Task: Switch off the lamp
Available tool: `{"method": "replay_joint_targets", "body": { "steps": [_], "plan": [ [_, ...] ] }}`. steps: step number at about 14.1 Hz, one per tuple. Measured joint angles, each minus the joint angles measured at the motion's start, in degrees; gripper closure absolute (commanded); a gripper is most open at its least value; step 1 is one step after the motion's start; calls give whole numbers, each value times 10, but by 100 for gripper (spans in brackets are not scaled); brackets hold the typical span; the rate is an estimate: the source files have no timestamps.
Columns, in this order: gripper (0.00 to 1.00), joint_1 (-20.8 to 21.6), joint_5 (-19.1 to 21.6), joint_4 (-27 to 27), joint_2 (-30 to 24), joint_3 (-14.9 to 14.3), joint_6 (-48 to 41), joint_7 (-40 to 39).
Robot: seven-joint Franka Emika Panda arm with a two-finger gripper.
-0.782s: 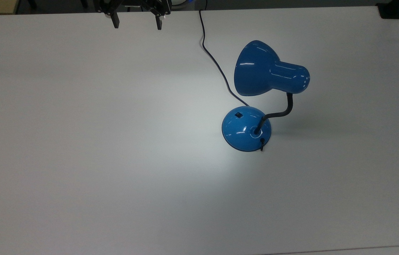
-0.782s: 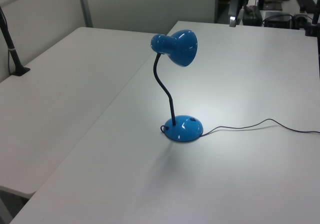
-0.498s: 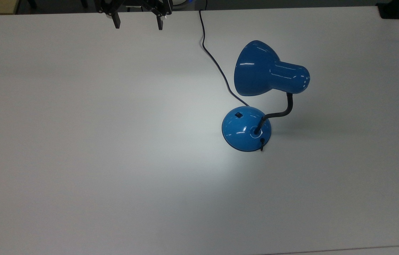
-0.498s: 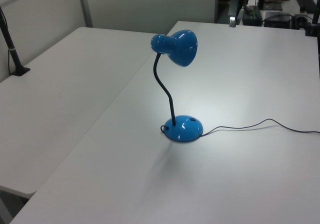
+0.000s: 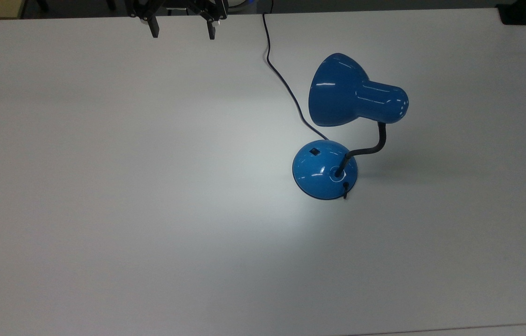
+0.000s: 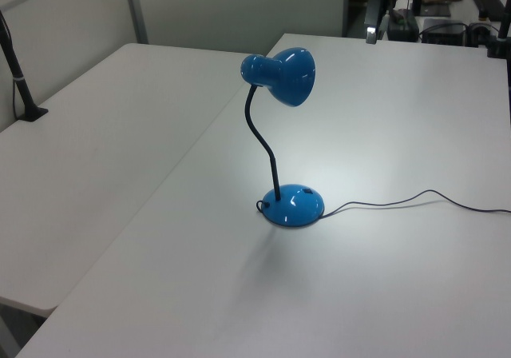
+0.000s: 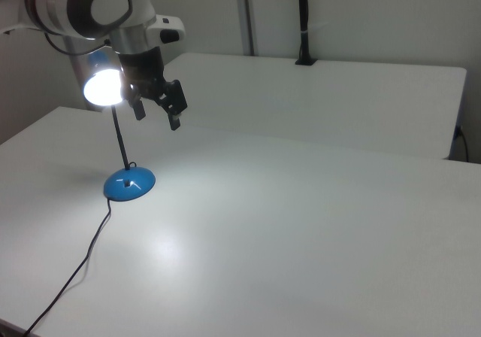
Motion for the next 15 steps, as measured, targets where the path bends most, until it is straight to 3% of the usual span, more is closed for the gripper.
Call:
{"method": "replay_joint_targets", "body": {
  "steps": [3,8,10,11,14,15],
  "plan": [
    [0,0,0,0,0,0,-1,-9],
    [0,-1,-2,-9,3,-1,-9,-162],
    [0,0,-16,-11,7,0,-13,-187],
    [15,1,-21,-12,8,1,-15,-192],
    [42,6,-24,-33,15,23,-15,-187],
    [57,10,-24,-44,17,32,-13,-178]
  ]
}}
